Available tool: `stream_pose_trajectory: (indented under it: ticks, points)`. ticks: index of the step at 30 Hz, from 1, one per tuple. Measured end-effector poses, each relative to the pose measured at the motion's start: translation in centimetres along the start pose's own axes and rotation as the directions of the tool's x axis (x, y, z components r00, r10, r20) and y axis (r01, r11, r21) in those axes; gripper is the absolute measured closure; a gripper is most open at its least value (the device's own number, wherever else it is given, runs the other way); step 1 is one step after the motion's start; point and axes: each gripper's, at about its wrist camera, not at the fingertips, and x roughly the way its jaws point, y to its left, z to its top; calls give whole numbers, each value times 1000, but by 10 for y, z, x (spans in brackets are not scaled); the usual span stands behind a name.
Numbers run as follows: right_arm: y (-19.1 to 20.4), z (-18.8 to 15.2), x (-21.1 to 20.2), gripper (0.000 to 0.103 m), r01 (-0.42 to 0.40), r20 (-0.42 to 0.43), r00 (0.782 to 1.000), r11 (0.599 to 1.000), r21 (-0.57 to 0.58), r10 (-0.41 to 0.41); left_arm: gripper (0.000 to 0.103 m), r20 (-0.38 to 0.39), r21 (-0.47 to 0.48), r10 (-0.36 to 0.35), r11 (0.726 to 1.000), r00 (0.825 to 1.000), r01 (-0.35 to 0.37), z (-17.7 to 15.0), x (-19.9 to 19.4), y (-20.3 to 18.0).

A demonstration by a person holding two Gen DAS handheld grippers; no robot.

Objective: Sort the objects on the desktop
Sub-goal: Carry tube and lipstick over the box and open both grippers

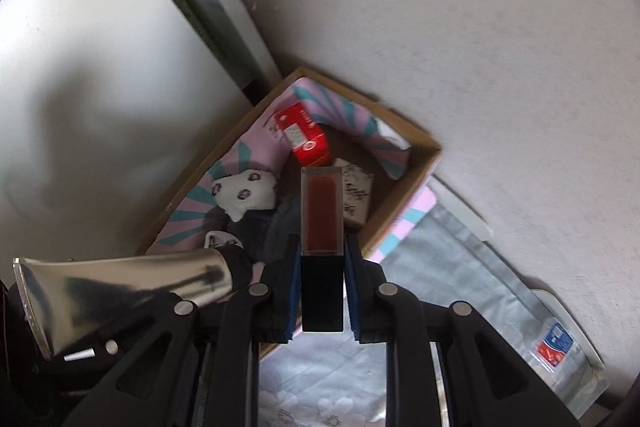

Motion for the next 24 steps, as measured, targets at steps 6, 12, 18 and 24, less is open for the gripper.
stream_pose_trajectory:
  ticks: [6, 12, 18, 24]
  points:
    - [13, 7, 22, 85, -12, -45, 999, 1000, -22, 11, 76, -39, -29, 11, 1000, 999, -12, -5, 9, 11]
    - [21, 14, 38, 75, -19, -89, 996, 1000, -22, 17, 39, -136, -46, 11, 999, 991, -17, -8, 20, 19]
    - [19, 18, 26, 6, 6, -1, 1000, 1000, -22, -6, 5, -103, -40, 45, 998, 994, -49, -14, 15, 24]
    - [6, 14, 10, 1, 10, 54, 998, 1000, 17, -11, 4, -138, -23, 124, 991, 983, -129, -15, 18, 31]
